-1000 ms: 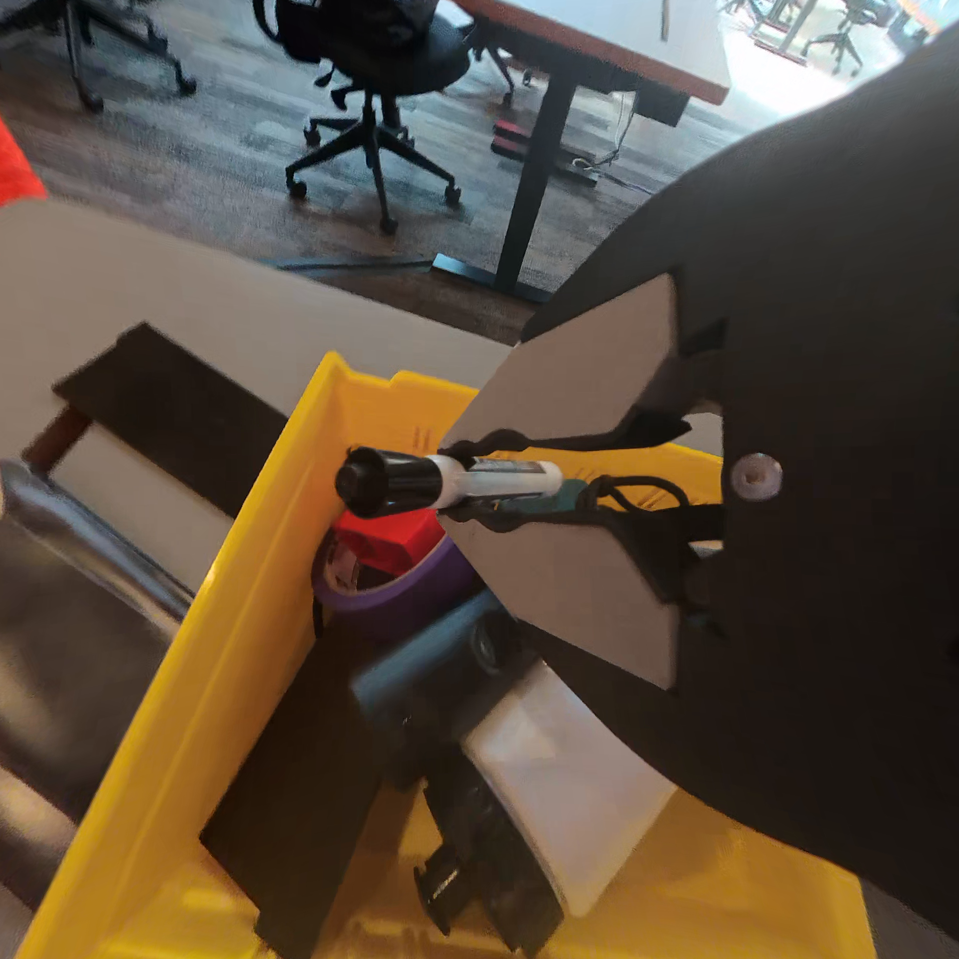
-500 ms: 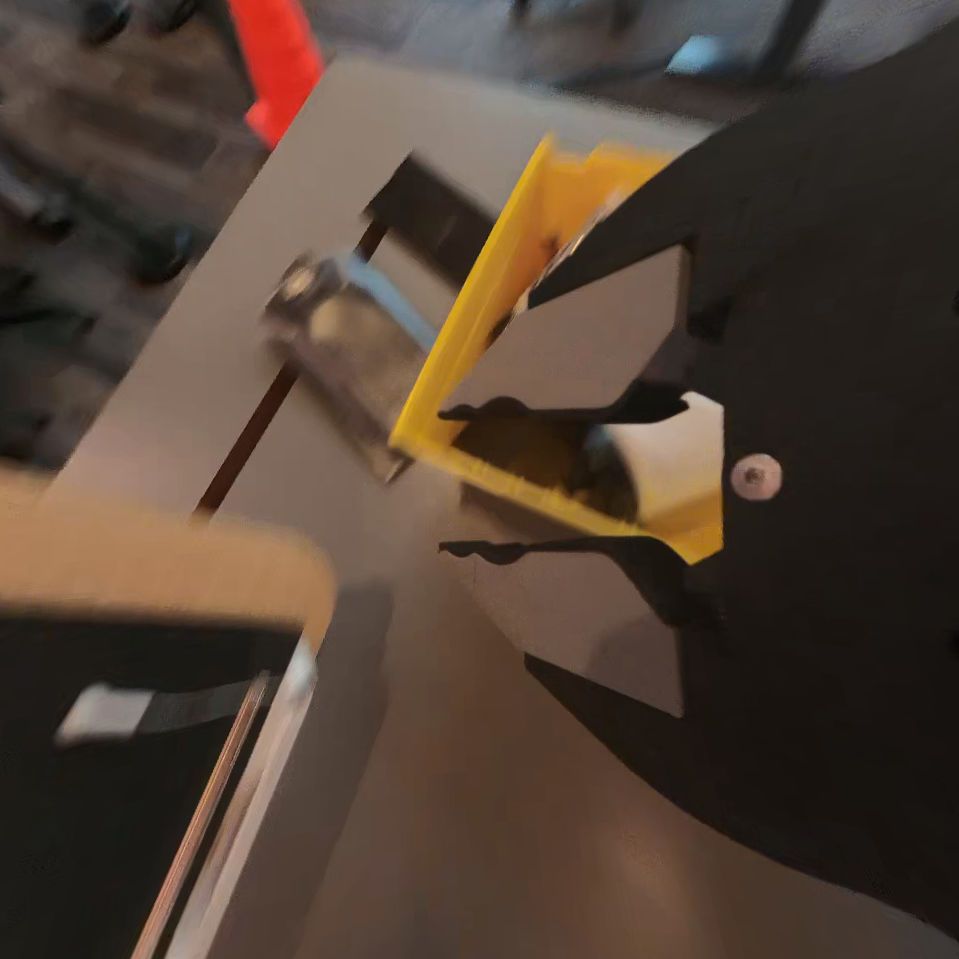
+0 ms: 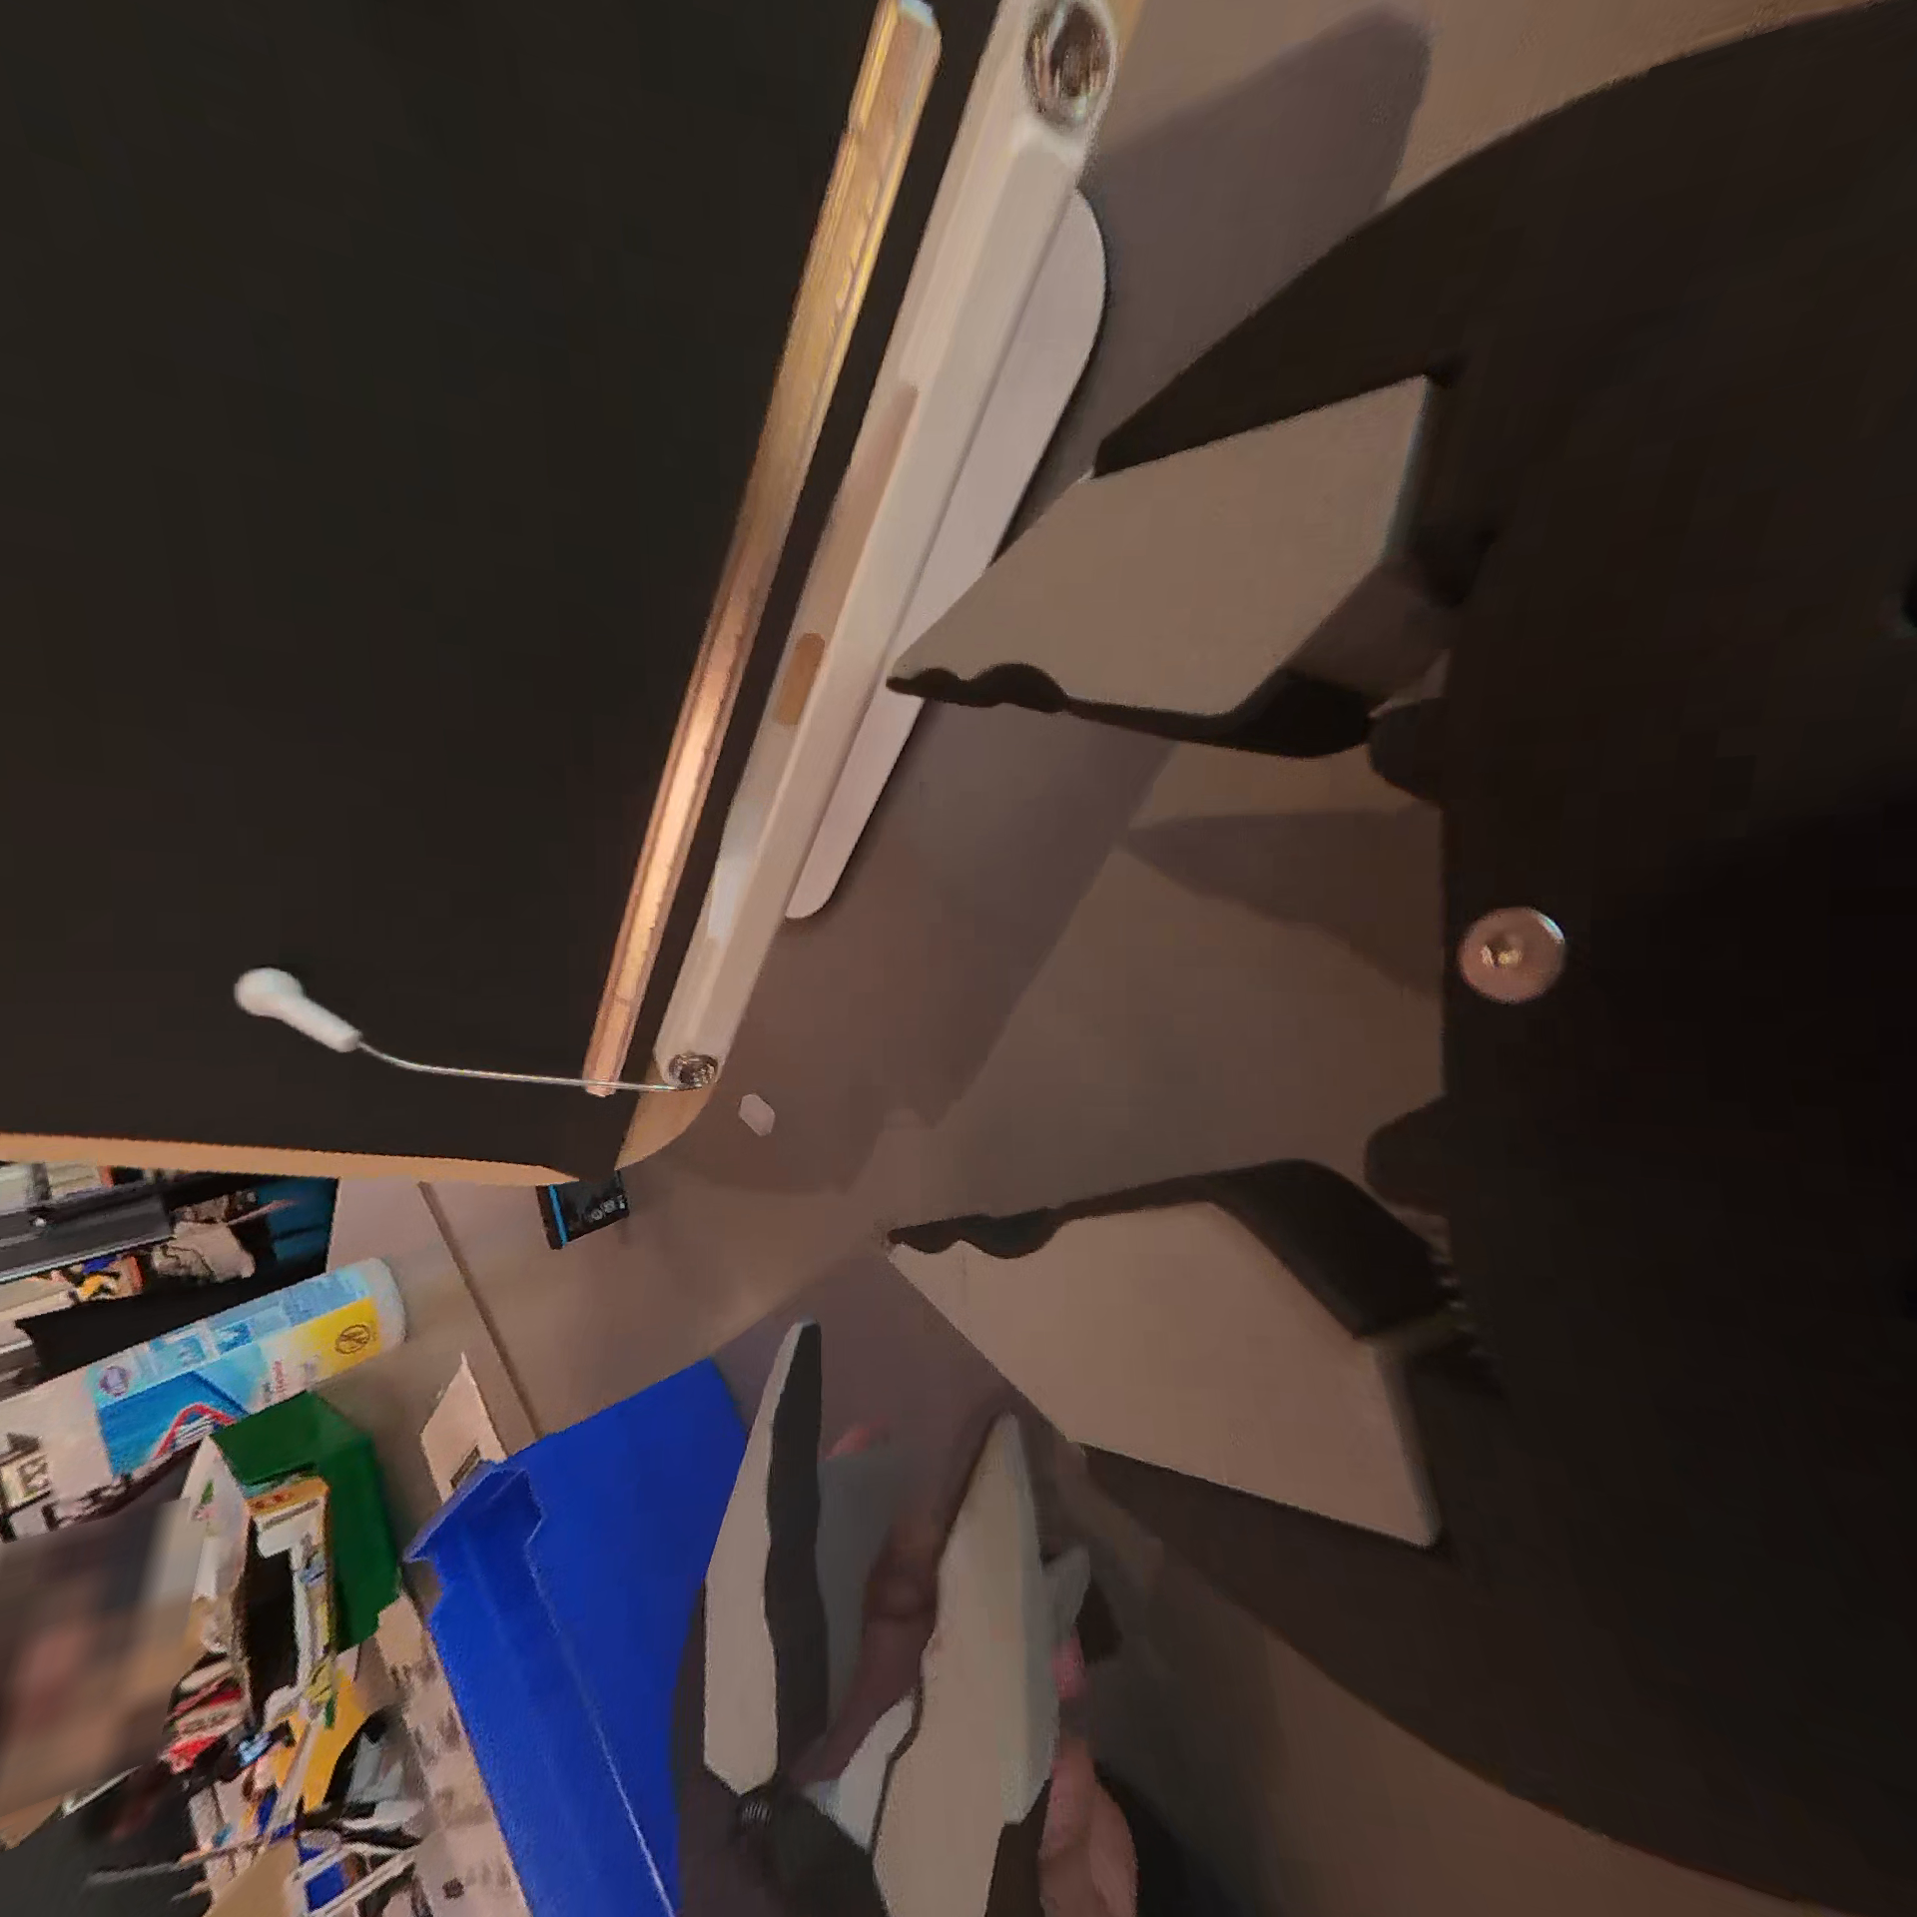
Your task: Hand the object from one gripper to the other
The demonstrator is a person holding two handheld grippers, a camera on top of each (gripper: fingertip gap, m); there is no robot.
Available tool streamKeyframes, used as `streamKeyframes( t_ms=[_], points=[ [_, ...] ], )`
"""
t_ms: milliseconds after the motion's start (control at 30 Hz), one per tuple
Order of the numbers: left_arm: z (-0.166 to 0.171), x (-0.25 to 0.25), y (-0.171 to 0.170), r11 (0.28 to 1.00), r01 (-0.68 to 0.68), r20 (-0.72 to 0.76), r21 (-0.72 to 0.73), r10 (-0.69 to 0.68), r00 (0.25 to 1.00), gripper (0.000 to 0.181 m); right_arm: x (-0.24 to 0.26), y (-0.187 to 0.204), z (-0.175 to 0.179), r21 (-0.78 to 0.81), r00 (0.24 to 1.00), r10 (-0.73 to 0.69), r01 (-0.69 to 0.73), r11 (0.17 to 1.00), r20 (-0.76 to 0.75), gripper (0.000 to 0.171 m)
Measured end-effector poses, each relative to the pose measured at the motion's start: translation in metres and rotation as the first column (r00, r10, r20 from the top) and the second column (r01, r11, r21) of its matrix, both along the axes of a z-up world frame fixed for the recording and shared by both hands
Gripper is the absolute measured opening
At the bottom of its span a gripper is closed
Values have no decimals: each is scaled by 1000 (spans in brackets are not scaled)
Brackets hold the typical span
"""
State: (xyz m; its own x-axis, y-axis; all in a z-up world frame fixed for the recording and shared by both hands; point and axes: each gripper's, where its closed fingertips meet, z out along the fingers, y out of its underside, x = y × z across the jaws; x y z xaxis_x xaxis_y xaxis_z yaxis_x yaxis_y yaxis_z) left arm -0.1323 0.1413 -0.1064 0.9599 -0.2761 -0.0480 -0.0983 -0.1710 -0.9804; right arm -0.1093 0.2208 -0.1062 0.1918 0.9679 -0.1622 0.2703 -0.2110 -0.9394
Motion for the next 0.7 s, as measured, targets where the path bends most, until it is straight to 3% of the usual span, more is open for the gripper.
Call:
streamKeyframes(
  t_ms=[200,333,700],
  points=[
    [-1,1,1,1000,5,35,-18,-5,999,57,3,-15,-11,63,999,41,-42,997,9,99],
    [-6,4,3,999,-7,30,-38,8,1000,55,-4,-36,-6,102,994,106,-107,989,18,104],
    [-7,-8,-1,995,-69,8,-71,70,998,53,-8,-44,0,265,997,75,-80,961,29,89]
  ],
)
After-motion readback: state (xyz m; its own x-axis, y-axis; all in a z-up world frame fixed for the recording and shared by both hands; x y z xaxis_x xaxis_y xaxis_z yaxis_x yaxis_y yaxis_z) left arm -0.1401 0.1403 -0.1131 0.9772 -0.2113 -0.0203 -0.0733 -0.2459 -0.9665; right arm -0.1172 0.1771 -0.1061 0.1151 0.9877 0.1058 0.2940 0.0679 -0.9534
